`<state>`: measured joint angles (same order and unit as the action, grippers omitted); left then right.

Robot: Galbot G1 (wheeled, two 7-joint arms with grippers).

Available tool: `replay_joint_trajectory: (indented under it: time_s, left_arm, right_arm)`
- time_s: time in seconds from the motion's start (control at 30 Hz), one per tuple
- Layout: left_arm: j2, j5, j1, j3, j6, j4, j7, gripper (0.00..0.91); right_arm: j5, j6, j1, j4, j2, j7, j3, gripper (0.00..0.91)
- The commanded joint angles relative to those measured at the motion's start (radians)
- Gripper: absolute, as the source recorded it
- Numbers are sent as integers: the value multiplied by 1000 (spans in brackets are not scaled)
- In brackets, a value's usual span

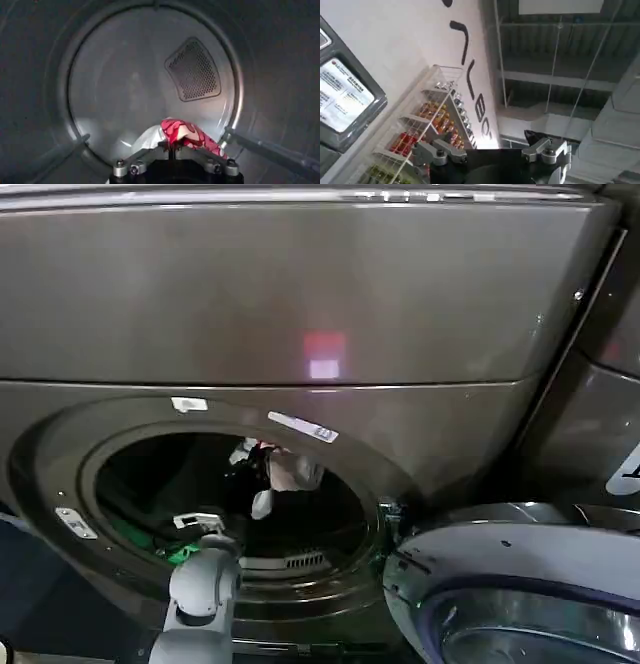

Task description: Grasp the clothes from the dryer.

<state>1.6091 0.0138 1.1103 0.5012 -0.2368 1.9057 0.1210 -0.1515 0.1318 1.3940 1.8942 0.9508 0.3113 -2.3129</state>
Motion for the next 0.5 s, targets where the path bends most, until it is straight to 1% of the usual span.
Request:
replay_joint_trajectory:
  time_s: [0.03, 0.5]
  left_arm:
    - [-3, 2, 4, 3, -1, 3, 20, 0]
    - [5, 9, -4, -6, -4, -10, 38, 0]
  right_arm:
    - [1, 5, -5, 4, 2, 1, 3, 907]
    - [3, 3, -23, 6, 3, 11, 14, 907]
